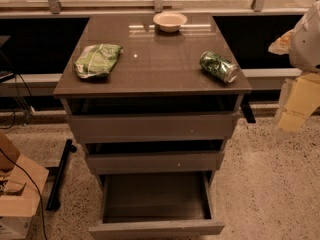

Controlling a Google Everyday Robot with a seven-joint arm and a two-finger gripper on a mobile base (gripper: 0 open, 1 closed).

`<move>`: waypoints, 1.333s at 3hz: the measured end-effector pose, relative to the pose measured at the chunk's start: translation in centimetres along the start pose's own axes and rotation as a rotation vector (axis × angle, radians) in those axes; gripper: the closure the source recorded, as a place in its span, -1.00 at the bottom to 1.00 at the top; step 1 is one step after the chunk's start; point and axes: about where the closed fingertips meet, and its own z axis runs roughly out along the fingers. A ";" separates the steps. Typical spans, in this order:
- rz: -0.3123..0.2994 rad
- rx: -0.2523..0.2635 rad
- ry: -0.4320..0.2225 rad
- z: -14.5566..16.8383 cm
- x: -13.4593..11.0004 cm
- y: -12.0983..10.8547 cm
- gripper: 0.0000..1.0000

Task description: Close bottom drawer

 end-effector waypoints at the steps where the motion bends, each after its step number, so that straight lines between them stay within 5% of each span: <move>1: 0.000 0.000 0.000 0.0 0.0 0.0 -1.00; 2: 0.000 0.009 -0.003 -0.2 -0.1 -0.1 -0.66; 4: 0.065 -0.045 -0.097 4.5 -1.3 2.9 0.24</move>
Offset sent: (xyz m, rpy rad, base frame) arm 0.0000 0.0000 0.0000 0.0000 0.0000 0.0000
